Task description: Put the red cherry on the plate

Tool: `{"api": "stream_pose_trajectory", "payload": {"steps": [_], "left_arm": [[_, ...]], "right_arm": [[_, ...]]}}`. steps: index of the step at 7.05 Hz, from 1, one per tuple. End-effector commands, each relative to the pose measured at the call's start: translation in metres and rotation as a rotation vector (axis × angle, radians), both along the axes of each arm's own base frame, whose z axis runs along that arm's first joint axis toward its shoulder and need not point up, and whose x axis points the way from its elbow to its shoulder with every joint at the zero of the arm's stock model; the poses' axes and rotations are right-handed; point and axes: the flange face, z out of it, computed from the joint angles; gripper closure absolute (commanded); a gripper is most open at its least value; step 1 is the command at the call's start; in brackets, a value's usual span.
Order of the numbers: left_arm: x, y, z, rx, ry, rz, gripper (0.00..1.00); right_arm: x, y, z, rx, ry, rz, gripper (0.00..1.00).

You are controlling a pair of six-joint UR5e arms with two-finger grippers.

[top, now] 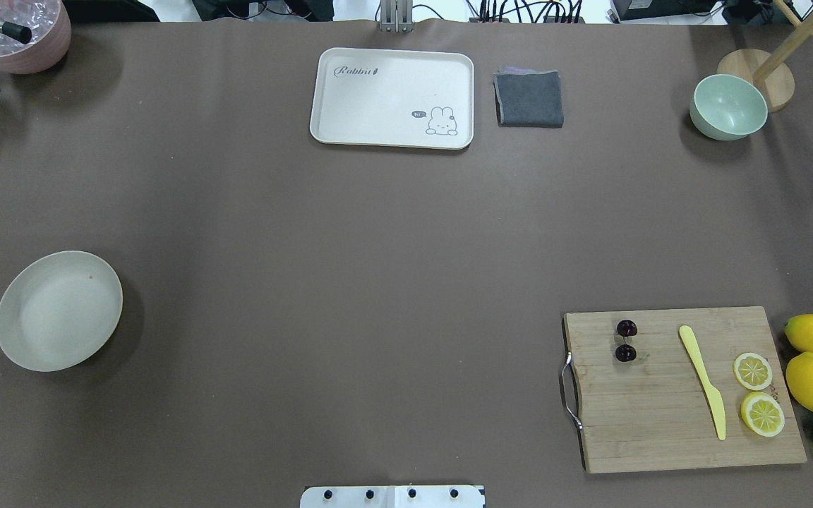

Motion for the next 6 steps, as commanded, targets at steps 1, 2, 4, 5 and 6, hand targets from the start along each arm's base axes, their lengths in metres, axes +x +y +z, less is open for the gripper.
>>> {"api": "stream_pose_trajectory", "payload": {"steps": [1,2,4,5,6], "left_arm": [[-0.004,0.008,0.008,-0.015,0.0,-0.007,0.02],[-0.004,0.009,0.01,-0.021,0.0,-0.009,0.02],[-0.004,0.012,0.016,-0.033,0.0,-0.008,0.02],[-0.003,0.019,0.022,-0.047,0.001,-0.009,0.02],[-0.003,0.027,0.03,-0.063,0.001,-0.009,0.02]], "right_arm": [[-0.001,-0.001,-0.001,-0.001,0.0,-0.001,0.0],[-0.001,-0.001,-0.001,-0.001,0.0,-0.001,0.0],[-0.001,-0.001,-0.001,0.0,-0.001,-0.001,0.0],[-0.001,-0.001,-0.002,0.002,-0.001,-0.001,0.0],[-0.001,0.0,-0.001,0.0,-0.001,-0.002,0.0]]}}
